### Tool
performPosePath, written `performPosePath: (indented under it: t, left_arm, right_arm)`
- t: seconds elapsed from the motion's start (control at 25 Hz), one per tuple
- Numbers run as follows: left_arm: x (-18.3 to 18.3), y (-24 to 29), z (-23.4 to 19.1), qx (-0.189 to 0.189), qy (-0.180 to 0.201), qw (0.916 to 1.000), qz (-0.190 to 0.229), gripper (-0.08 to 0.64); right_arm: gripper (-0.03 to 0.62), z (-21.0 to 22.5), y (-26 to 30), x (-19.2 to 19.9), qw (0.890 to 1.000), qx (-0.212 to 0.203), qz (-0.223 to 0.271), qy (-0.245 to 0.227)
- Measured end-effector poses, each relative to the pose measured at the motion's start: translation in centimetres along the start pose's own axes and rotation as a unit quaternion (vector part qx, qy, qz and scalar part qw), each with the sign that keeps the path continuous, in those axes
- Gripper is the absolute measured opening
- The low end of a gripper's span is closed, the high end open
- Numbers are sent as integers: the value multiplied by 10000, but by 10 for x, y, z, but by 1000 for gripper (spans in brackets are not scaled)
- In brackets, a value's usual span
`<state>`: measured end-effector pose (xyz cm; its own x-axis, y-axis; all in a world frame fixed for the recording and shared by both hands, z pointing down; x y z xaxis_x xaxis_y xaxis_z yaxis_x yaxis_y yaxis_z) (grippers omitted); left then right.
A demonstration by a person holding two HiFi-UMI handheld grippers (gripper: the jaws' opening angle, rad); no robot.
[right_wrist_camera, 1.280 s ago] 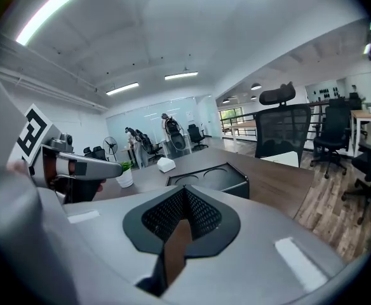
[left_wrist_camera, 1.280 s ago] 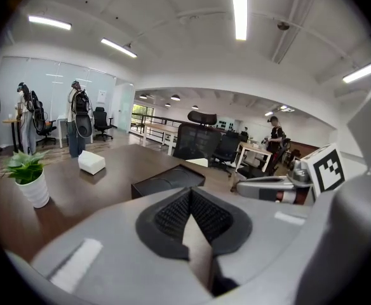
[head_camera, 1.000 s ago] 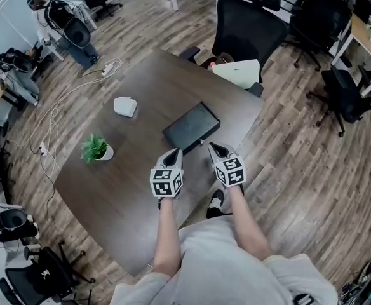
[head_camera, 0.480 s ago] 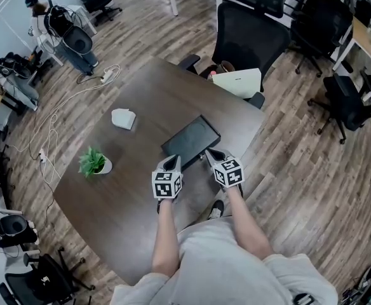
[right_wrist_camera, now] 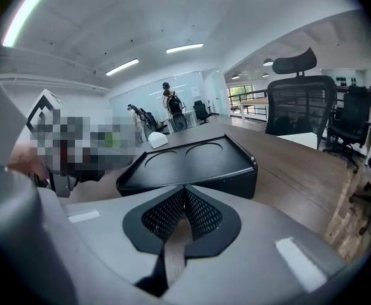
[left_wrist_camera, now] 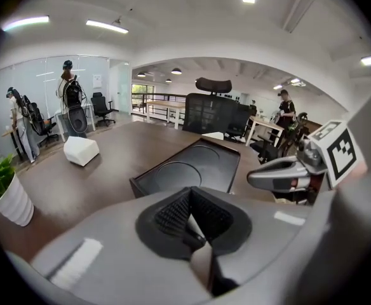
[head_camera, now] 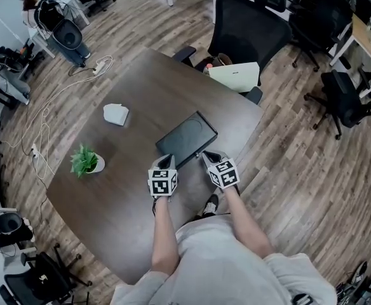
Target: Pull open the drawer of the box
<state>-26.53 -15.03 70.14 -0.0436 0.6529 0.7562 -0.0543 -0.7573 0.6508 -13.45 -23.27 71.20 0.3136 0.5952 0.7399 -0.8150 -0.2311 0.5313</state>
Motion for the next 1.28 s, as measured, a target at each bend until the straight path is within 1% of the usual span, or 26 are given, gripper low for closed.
performPosePath:
  t: [0.08, 0.16, 0.28, 0.36, 0.44, 0.52, 0.64, 0.76, 0.84, 0.88, 0.96, 1.12, 1.28]
  left_arm:
    - [4, 6, -4, -9, -37, 10000, -77, 54]
    - [9, 11, -8, 19, -8, 9998, -210, 54]
    - [12, 16, -9, 153, 166, 9992, -327, 54]
    - [10, 22, -5, 310, 337, 9982, -399, 52]
    - [7, 27, 1, 489, 564, 9955, -576, 52]
    - [5, 28, 2, 591, 682, 9936, -673, 54]
    - [8, 29, 3, 692, 737, 9931, -594, 54]
    - [6, 32, 3, 739, 745, 9927, -588, 54]
    - [4, 32, 2, 782, 698, 9926, -615, 54]
    - [7, 31, 1, 803, 704, 9922, -641, 54]
    - [15, 27, -1, 822, 739, 9915, -682, 54]
    - [9, 30, -2, 898, 720, 9907, -722, 54]
    - [11, 29, -1, 1077, 691, 9884, -823, 54]
  right_arm:
    - [2, 2, 4, 7, 9998, -44, -170, -29]
    - [2, 4, 6, 10, 9996, -86, -257, 90]
    - [2, 9, 6, 11, 9994, -24, -250, 230]
    - [2, 10, 9, 16, 9990, -64, -394, 180]
    - [2, 8, 13, 22, 9980, -179, -604, 25]
    - [2, 6, 15, 26, 9975, -235, -655, -110]
    - [2, 6, 16, 28, 9978, -252, -599, -139]
    - [5, 6, 24, 28, 9972, -261, -680, -142]
    - [56, 3, 32, 26, 9966, -285, -759, -156]
    - [69, 0, 34, 28, 9964, -303, -782, -133]
    - [85, -8, 38, 32, 9963, -336, -791, -67]
    - [114, -9, 45, 29, 9967, -257, -770, -54]
    - [115, -10, 47, 32, 9967, -161, -791, 23]
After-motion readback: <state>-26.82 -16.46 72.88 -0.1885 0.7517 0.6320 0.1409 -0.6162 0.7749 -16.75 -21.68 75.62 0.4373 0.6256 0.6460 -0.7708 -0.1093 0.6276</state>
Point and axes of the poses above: the fingertips, and each gripper's own axes: y forward along the fingers, z to its right, x out of its underside, the point moved 2 cm from there along -y, backward along the fingers, and after that the axes turned 13 degrees about y, right-handed, at the moved point
